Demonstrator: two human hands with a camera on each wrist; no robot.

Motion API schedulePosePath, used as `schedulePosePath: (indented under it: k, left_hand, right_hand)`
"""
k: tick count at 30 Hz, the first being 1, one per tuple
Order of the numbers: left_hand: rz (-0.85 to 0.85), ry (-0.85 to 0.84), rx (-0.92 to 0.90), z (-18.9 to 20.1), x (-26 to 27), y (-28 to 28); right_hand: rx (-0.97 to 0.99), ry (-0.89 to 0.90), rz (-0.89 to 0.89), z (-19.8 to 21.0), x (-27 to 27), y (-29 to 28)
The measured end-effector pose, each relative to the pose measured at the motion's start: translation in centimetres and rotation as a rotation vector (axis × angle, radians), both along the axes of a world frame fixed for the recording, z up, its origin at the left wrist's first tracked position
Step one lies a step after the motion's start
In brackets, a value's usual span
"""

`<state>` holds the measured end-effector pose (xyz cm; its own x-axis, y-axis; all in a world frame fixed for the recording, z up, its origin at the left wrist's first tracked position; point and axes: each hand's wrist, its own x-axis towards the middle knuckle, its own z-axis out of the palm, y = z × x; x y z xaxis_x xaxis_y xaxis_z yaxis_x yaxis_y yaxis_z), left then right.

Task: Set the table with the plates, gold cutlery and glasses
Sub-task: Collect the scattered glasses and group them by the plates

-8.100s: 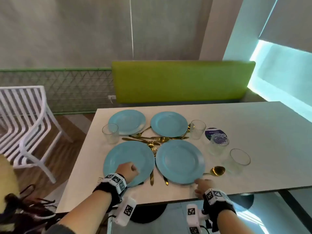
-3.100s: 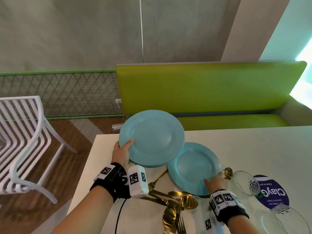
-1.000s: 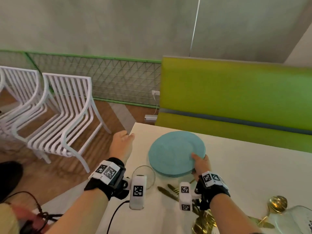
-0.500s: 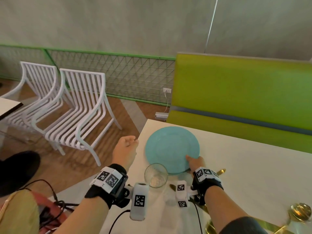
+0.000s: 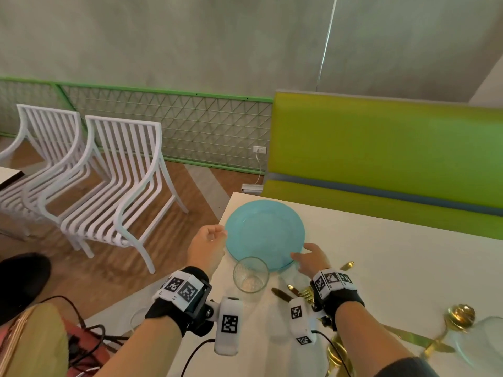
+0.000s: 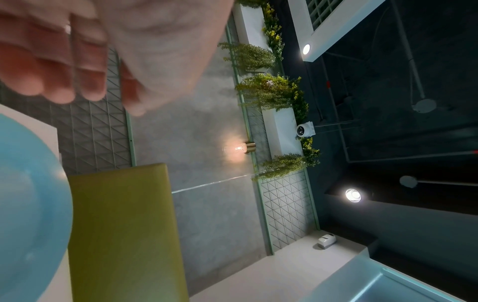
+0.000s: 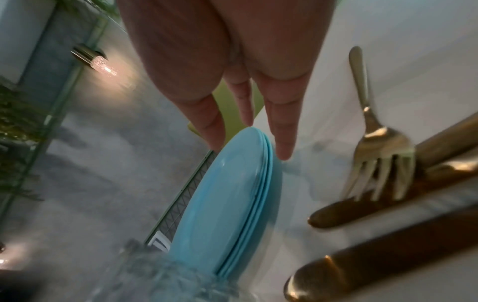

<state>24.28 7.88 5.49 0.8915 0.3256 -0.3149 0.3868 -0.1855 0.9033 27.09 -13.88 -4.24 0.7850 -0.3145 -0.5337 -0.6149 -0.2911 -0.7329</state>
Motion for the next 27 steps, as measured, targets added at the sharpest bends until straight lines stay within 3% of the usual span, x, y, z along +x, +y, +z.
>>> schedulePosePath:
  k: [6, 11, 14, 18, 23, 27]
  left_hand:
    - [-0.110, -0.020, -0.039, 1.4, -0.4, -2.7]
    - [-0.243, -0.053, 0.012, 1.8, -1.1, -5.4]
    - [-0.213, -0.078, 0.098, 1.0, -2.1, -5.9]
    - [-0.139, -0.080, 0.181, -1.7, -3.5, -4.5]
    - [-0.275, 0.025, 0.283, -5.6, -6.2, -2.9]
    - [-0.301, 0.156, 0.250, -7.8, -7.2, -2.2]
  right_hand:
    - [0.238, -0.052, -0.082, 2.3, -5.1, -1.8]
    - [0.084, -0.159, -0.187, 3.7, -9.9, -5.3]
    - [0.024, -0.178, -0.261, 4.0, -12.8, -7.1]
    - [-0.080, -0.180, -0.357, 3.7, -16.6, -8.7]
    - [-0.068, -0.127, -0.491, 1.7, -19.7, -9.9]
    - [-0.067, -0.084, -0.544, 0.0, -21.5, -10.6]
